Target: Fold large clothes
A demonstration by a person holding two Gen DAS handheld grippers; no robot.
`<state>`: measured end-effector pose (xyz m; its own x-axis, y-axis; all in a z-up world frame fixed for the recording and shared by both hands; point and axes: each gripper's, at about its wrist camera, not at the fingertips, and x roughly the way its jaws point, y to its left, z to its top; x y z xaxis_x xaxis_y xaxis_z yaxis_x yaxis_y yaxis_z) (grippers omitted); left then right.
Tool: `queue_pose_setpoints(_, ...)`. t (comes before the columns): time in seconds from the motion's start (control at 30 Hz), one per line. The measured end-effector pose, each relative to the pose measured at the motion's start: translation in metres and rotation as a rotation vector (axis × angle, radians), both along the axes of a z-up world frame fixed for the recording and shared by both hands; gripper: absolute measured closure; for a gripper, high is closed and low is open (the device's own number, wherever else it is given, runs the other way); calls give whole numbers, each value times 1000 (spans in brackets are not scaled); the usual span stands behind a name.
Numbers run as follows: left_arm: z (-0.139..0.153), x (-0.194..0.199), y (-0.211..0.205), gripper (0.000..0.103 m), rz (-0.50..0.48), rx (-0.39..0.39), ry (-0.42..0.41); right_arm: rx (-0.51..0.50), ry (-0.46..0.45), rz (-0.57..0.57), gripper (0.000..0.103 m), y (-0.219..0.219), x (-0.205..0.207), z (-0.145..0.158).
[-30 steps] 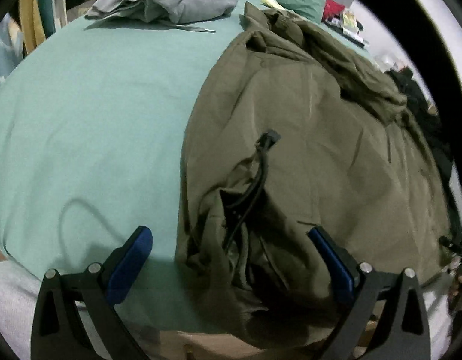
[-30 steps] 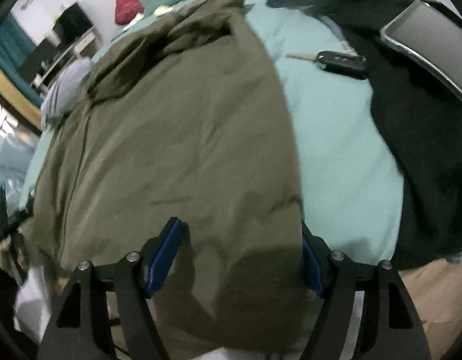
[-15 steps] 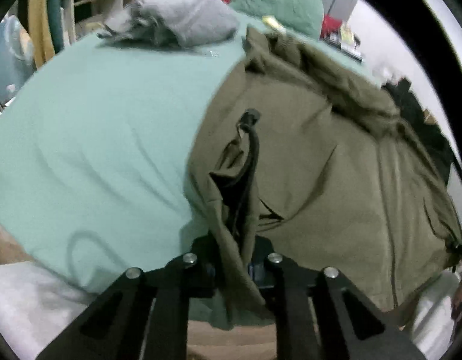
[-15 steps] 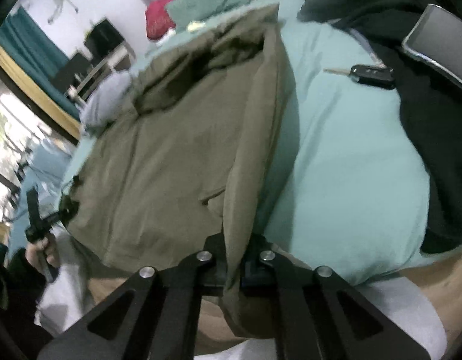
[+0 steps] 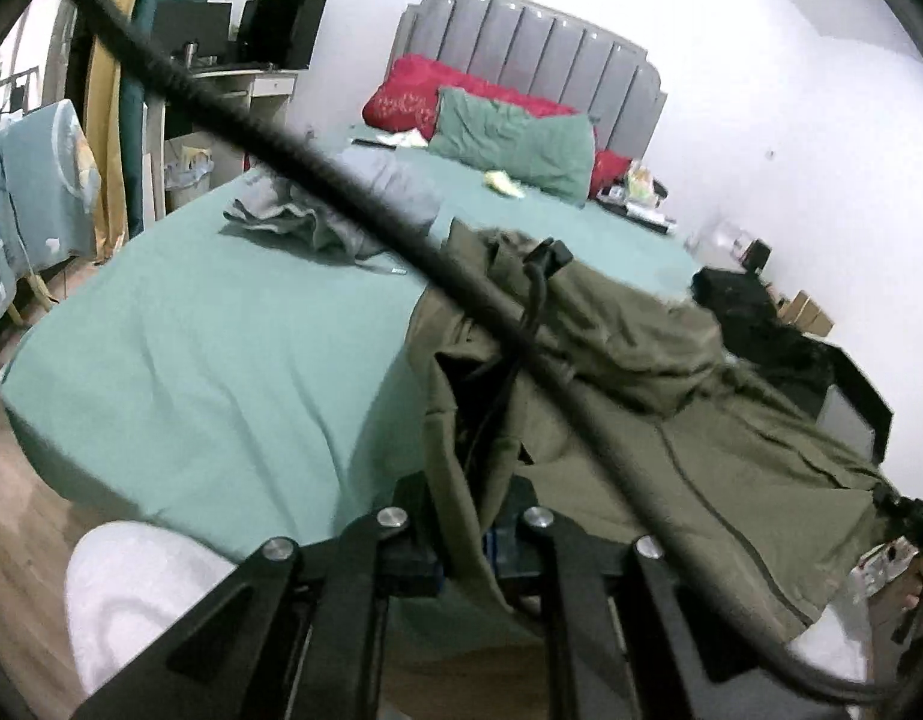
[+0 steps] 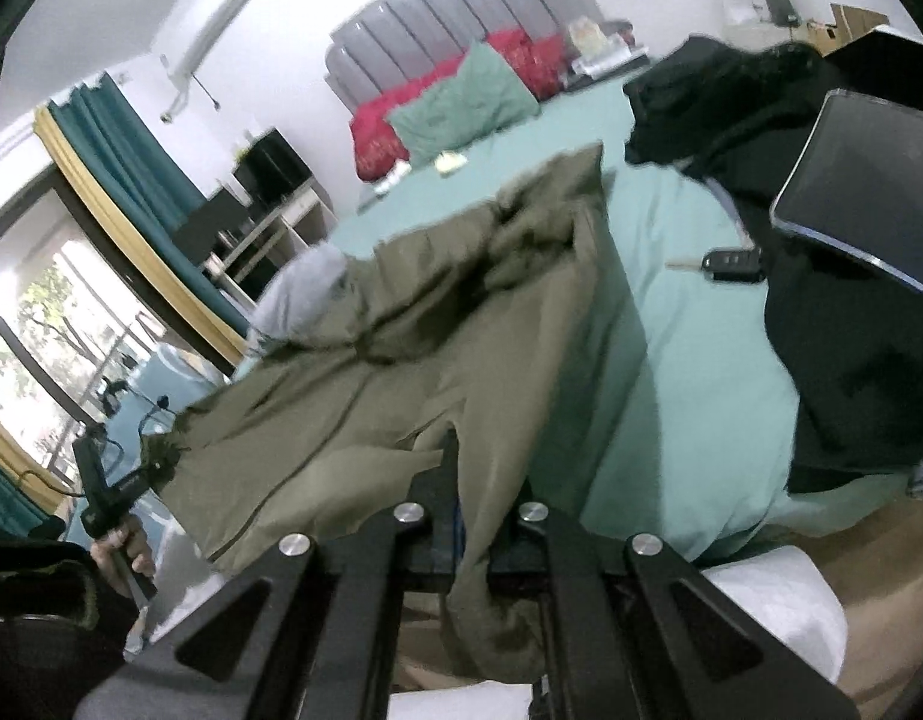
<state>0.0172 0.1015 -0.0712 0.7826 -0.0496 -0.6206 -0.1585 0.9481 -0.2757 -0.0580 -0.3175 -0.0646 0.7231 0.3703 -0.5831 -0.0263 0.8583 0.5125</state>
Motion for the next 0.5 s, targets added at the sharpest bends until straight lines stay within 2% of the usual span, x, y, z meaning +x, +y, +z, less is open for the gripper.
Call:
queue_pose_setpoints(0.2, 44, -39, -4, 95, 15, -34, -46, 39, -83, -21, 100, -3, -41, 39)
queue_pose_setpoints(0.33, 63, -54, -4, 95, 27, -61, -60, 69, -142, -28, 100, -3, -65, 67)
queue_pose_setpoints(0.5, 80, -41, -1, 95, 31, -97, -76, 123, -182, -46, 100, -10, -56, 78)
